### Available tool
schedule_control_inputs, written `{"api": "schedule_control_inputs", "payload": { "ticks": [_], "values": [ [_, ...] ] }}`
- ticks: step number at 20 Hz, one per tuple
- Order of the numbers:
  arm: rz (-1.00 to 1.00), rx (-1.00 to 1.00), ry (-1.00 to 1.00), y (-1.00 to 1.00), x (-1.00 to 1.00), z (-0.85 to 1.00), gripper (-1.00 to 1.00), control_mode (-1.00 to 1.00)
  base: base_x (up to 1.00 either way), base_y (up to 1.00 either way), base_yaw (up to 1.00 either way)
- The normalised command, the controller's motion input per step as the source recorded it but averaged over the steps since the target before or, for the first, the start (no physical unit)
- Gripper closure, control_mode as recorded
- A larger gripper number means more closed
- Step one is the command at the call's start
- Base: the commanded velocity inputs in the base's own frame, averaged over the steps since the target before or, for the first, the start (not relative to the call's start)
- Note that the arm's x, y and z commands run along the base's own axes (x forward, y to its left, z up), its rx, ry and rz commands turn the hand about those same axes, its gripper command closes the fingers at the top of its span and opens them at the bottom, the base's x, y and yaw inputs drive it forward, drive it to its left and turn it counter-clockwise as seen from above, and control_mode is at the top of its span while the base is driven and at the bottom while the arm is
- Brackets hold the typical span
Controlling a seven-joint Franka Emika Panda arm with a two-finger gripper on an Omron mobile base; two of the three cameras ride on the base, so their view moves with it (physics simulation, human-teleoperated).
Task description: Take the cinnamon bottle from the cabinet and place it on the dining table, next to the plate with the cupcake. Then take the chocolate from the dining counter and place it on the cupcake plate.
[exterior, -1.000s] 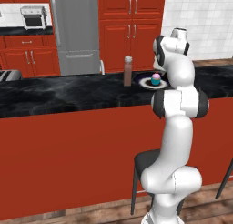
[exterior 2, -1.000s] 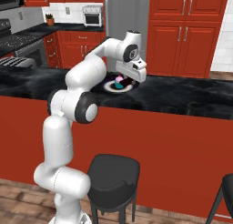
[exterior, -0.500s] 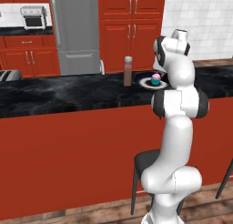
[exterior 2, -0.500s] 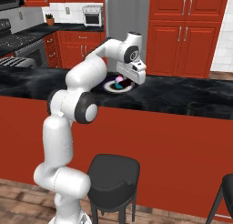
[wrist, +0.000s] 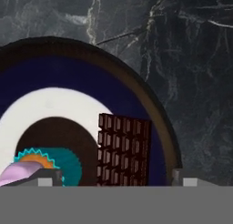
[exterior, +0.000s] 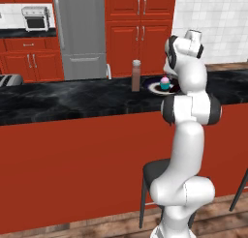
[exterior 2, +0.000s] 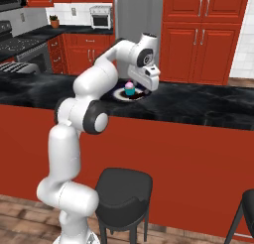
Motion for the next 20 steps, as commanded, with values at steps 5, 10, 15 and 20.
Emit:
{"api": "schedule_control_inputs", "payload": {
  "ticks": [5, 10, 15, 20],
  "values": [
    [0.0, 0.05, 0.0, 0.0, 0.01, 0.36, -1.0, -1.0, 0.0, 0.0, 0.0],
    [0.0, 0.0, 0.0, -0.07, -0.28, 0.43, -1.0, -1.0, 0.0, 0.0, 0.0],
    [0.02, 0.0, 0.0, -0.01, -0.61, 0.28, -1.0, -1.0, 0.0, 0.0, 0.0],
    [0.07, -0.07, -0.1, 0.2, -0.83, 0.03, -1.0, -1.0, 0.0, 0.0, 0.0]
  ]
}}
